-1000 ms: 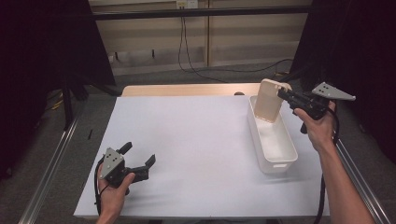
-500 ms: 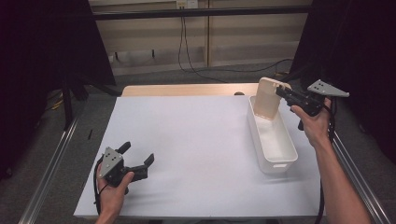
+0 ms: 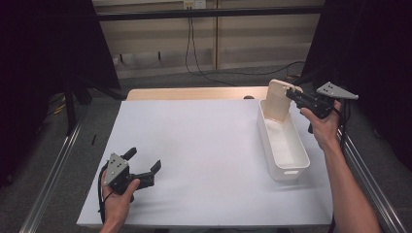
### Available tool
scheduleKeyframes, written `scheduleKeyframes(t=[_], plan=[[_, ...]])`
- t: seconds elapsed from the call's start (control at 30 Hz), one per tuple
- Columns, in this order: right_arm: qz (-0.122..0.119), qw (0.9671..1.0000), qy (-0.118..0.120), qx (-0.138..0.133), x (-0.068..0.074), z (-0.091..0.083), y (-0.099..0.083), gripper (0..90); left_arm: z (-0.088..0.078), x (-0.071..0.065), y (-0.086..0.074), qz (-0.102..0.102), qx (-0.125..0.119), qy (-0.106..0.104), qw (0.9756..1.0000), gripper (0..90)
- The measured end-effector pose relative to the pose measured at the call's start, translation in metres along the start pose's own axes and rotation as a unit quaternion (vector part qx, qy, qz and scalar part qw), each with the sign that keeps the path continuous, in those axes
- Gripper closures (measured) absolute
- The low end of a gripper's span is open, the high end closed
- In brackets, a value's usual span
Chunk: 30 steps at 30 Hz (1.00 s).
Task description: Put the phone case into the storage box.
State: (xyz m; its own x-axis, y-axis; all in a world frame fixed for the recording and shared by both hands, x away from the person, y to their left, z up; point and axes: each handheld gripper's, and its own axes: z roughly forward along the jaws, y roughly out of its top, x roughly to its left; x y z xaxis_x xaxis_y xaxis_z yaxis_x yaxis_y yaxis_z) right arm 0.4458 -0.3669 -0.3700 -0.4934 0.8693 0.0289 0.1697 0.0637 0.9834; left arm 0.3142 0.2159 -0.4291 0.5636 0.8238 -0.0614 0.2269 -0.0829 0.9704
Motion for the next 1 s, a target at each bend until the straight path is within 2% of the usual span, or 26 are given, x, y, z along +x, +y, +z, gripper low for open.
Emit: scheduleKeyframes(t=[0.27,0.67,1.0], plan=[[0.003,1.0,0.003,0.003,-0.003,0.007,-0.007,81.0,0.002,0.002,-0.001,0.002,0.006,0.002,1.0,2.2],[0.002,0.9999,-0.003,0.01,-0.007,0.016,-0.016,81.1,0.01,-0.007,0.0,0.01,0.012,-0.009,0.9998,2.7],[-0.005,0.9997,-0.002,0.022,-0.008,0.024,-0.024,81.0,0.009,-0.006,0.001,0.013,0.012,-0.007,0.9998,2.7]])
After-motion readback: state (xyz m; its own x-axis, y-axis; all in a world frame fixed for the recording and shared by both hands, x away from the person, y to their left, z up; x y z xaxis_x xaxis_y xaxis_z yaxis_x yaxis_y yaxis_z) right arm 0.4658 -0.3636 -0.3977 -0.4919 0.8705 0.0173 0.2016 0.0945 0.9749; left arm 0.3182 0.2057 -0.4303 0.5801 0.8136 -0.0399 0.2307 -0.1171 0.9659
